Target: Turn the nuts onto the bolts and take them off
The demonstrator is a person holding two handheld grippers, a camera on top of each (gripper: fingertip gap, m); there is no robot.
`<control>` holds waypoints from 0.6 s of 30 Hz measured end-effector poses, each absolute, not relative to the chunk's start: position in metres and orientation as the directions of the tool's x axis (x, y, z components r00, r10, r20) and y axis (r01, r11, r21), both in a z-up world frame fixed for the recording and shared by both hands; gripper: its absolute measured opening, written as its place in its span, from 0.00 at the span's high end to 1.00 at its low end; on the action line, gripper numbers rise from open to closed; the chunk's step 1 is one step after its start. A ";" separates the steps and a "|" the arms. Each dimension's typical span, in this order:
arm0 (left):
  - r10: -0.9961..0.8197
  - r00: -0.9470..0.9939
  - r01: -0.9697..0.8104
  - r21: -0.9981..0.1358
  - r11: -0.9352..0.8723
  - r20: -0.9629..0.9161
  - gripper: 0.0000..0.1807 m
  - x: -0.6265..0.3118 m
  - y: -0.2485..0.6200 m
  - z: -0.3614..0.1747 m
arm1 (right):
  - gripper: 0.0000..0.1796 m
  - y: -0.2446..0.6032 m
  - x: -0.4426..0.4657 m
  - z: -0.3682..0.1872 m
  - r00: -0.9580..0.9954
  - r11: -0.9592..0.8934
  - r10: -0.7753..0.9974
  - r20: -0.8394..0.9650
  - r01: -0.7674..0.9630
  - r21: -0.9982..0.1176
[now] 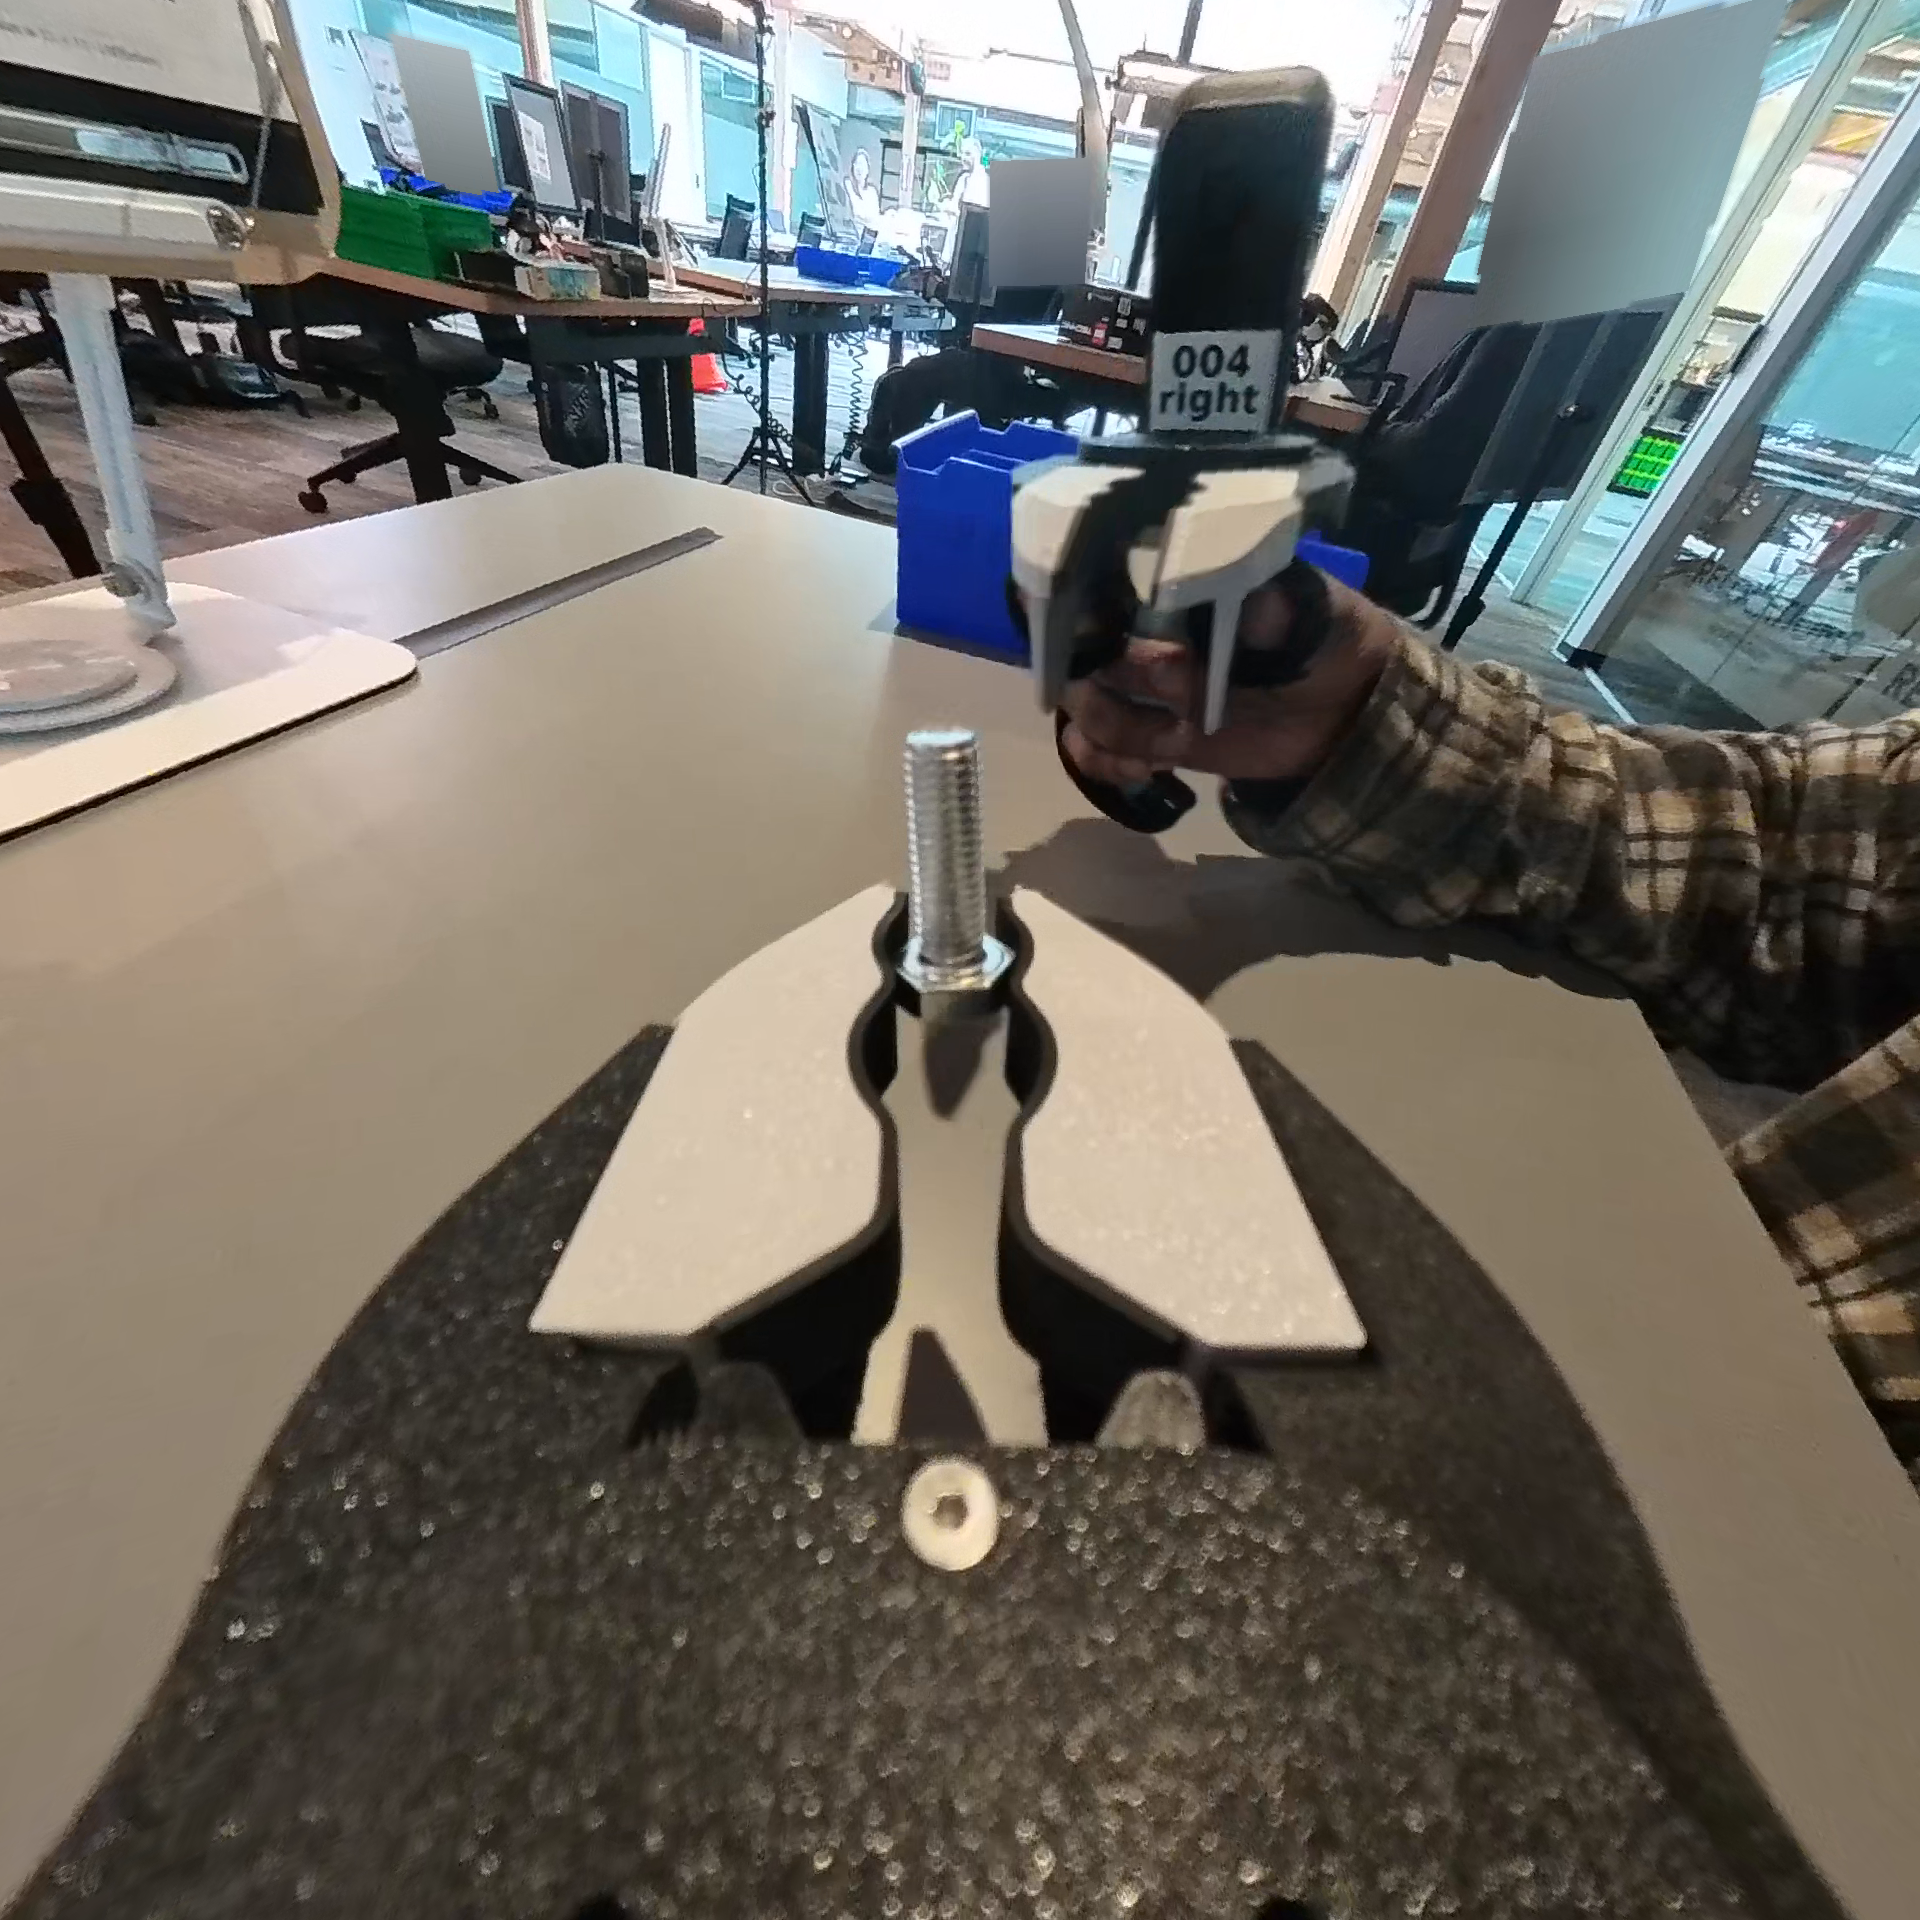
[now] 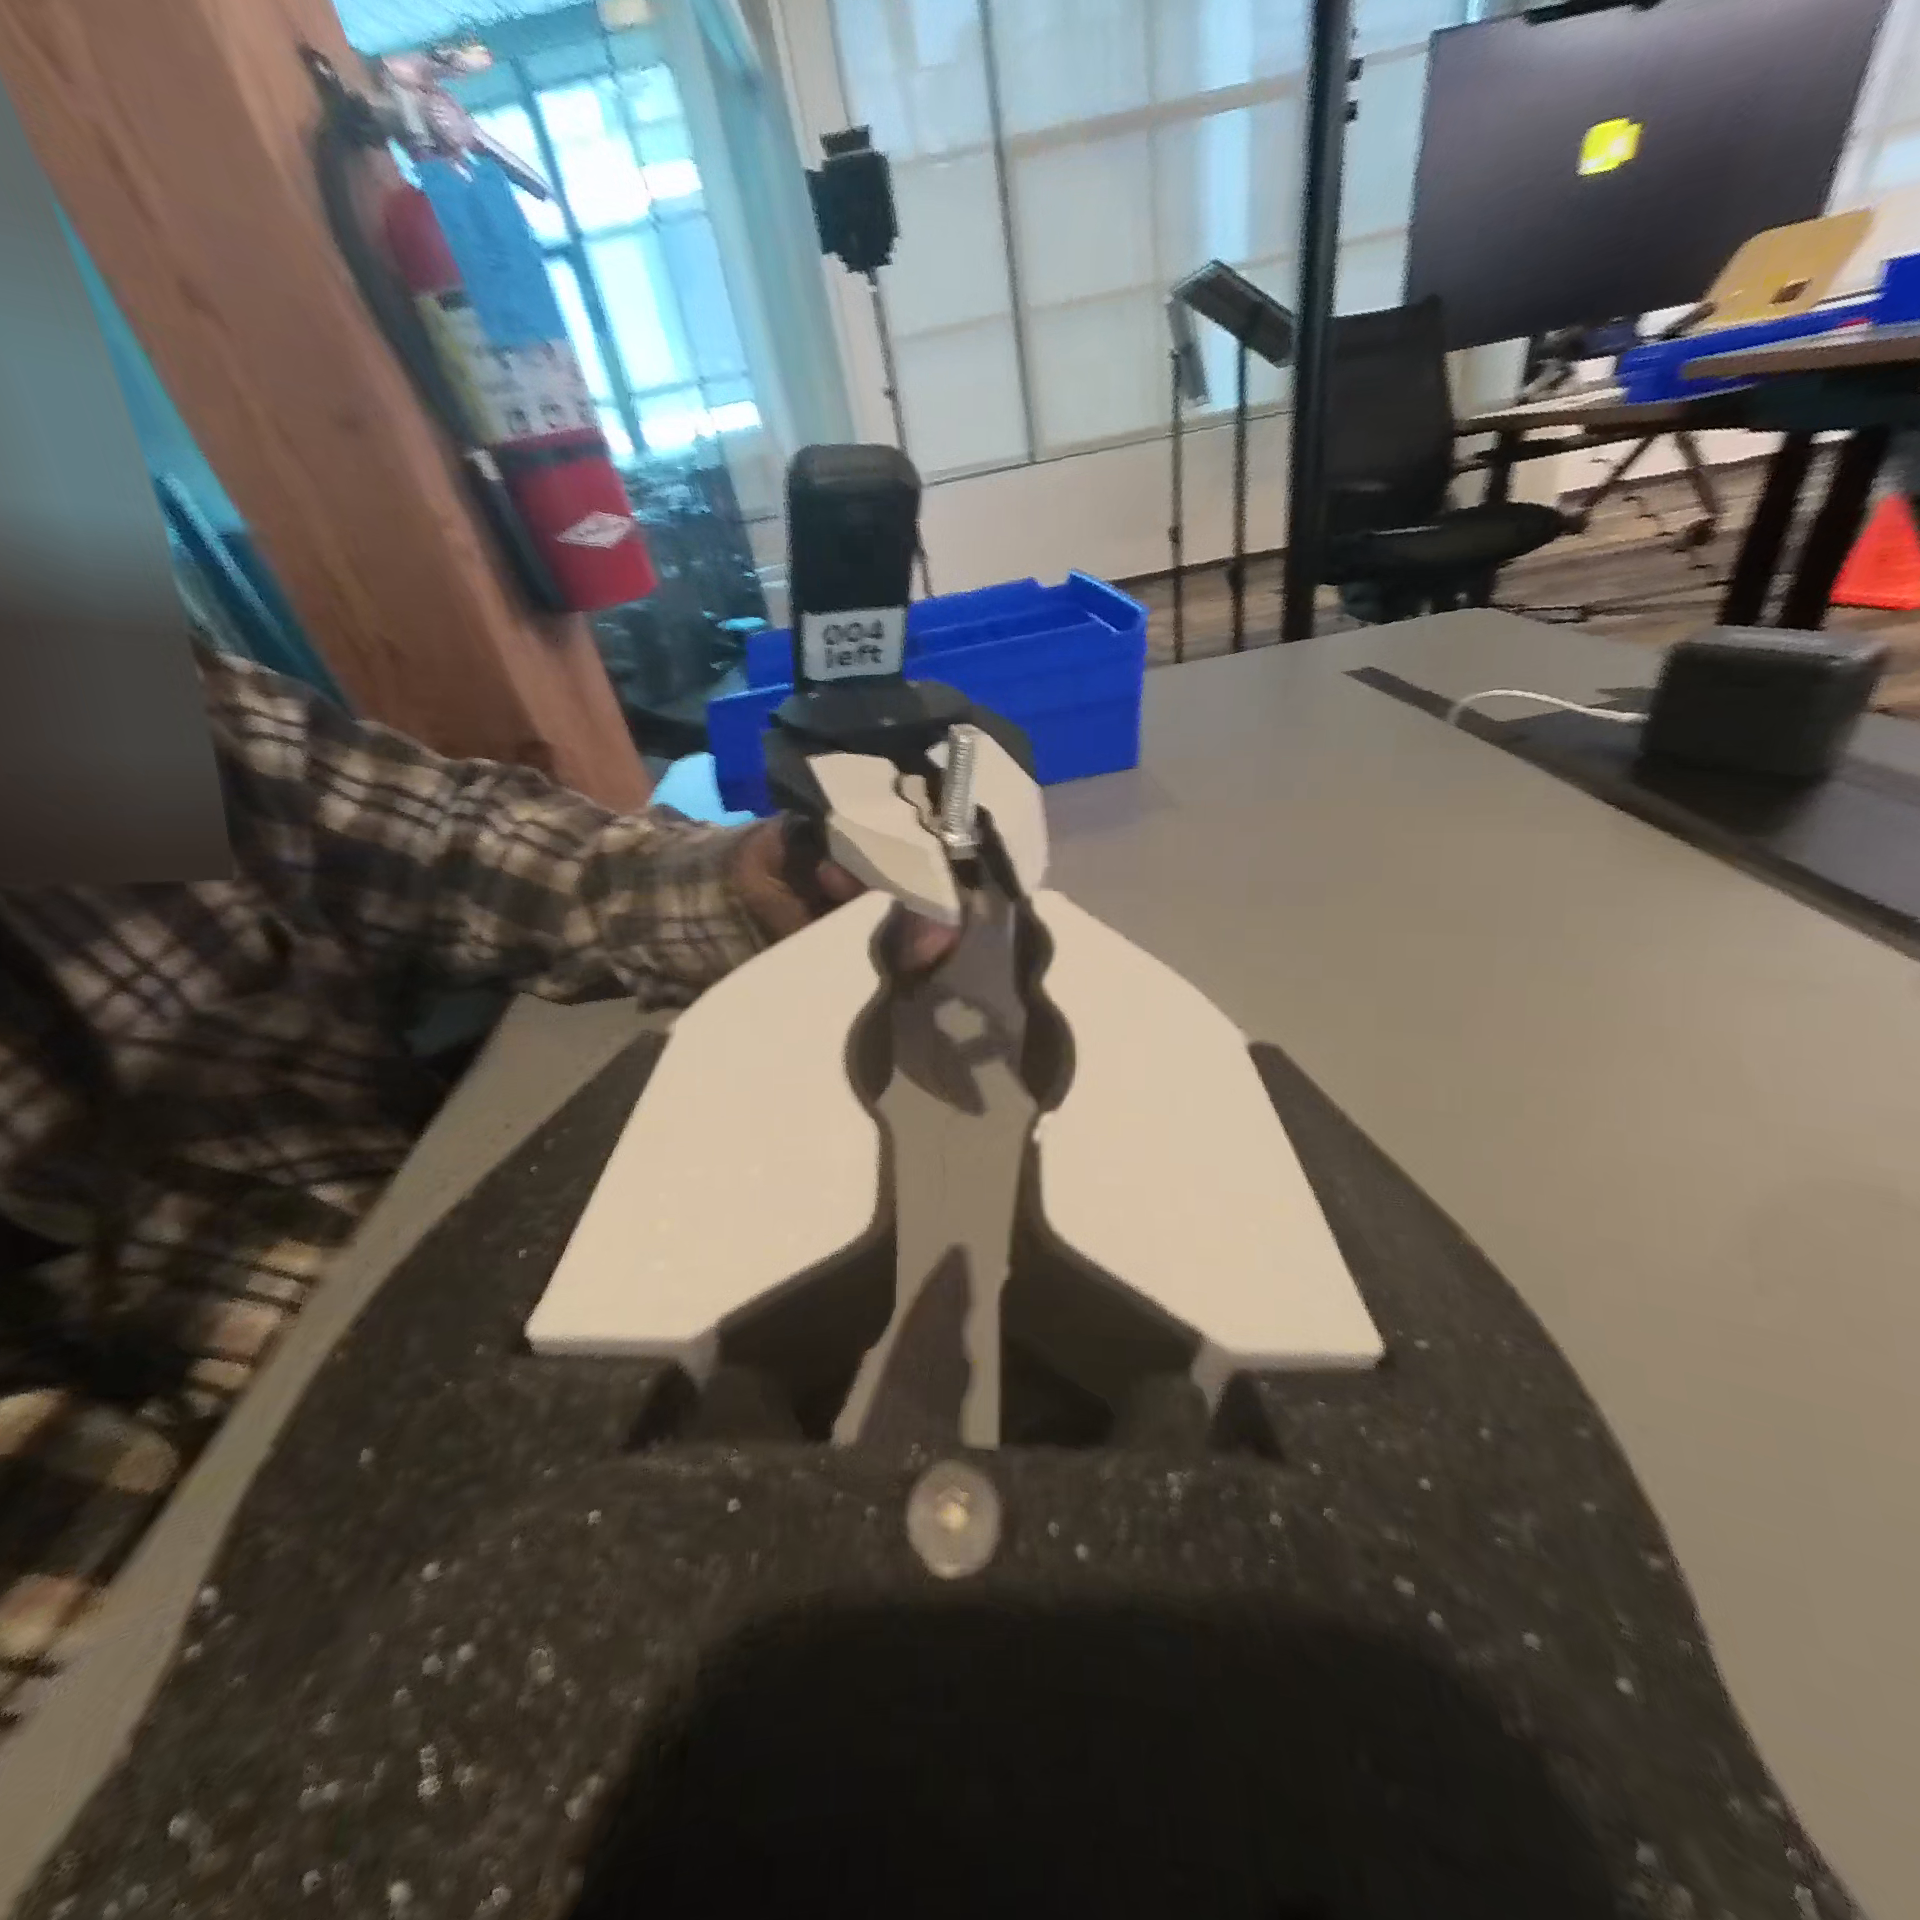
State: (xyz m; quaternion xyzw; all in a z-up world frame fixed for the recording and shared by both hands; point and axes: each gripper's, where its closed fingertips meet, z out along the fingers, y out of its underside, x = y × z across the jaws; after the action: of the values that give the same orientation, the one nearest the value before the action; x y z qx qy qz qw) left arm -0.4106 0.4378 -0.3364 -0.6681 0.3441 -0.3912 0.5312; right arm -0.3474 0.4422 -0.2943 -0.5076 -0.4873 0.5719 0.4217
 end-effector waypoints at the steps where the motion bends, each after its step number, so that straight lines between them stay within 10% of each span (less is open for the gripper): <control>1: -0.874 0.460 -0.045 -0.979 -0.198 0.156 0.92 -0.411 0.438 -0.336 | 0.90 0.446 -0.347 -0.299 -0.100 -0.134 0.986 -0.137 0.031 -0.990; 9: -0.879 0.462 -0.064 -0.984 -0.165 0.118 0.92 -0.411 0.436 -0.333 | 0.88 0.464 -0.329 -0.313 0.100 0.234 0.956 0.274 0.299 -0.925; 18: -0.889 0.456 -0.122 -0.986 -0.110 0.043 0.92 -0.405 0.431 -0.335 | 0.85 0.438 -0.304 -0.384 -0.159 0.207 0.978 0.133 0.710 -0.673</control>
State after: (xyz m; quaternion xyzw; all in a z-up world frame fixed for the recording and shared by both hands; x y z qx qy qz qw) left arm -0.4046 0.4310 -0.3346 -0.6568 0.3848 -0.3519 0.5447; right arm -0.3035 0.4384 -0.3835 -0.5833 -0.7235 0.2371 0.2830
